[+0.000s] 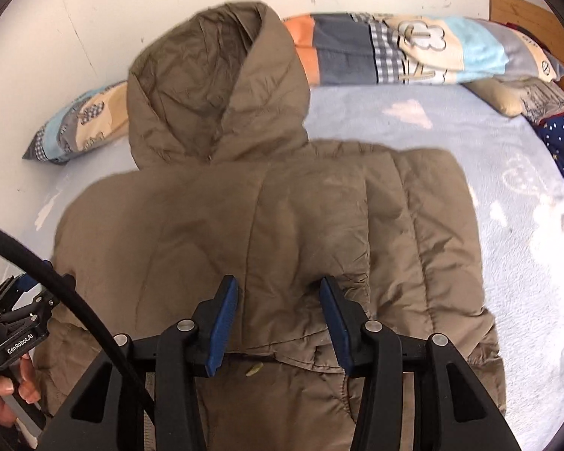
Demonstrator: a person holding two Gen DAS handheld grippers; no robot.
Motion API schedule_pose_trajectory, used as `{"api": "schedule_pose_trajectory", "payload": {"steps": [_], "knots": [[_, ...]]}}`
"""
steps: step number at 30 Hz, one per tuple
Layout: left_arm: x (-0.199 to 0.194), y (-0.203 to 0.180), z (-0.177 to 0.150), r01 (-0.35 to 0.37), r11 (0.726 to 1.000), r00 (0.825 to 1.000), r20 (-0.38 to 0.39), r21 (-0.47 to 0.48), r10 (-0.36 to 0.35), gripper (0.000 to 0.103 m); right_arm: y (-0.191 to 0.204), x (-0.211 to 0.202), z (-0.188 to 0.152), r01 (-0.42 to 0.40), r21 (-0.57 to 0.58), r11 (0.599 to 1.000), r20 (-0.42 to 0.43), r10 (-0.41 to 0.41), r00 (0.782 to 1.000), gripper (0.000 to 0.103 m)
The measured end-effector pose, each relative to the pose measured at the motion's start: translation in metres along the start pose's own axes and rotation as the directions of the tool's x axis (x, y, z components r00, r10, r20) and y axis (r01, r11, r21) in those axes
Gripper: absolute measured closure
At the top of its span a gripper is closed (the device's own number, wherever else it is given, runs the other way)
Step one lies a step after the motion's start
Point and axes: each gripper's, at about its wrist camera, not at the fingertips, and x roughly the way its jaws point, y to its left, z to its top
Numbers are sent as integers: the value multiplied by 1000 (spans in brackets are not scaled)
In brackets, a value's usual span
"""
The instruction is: Fold large clothes
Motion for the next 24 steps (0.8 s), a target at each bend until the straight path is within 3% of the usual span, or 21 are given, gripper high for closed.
{"api": "schedule_pose_trajectory", "payload": {"steps": [24], "knots": [[-2,-15,-5,-88,991,995,43,102,84,28,4,12,-4,24,-21,999,-30,-25,999,52]]}}
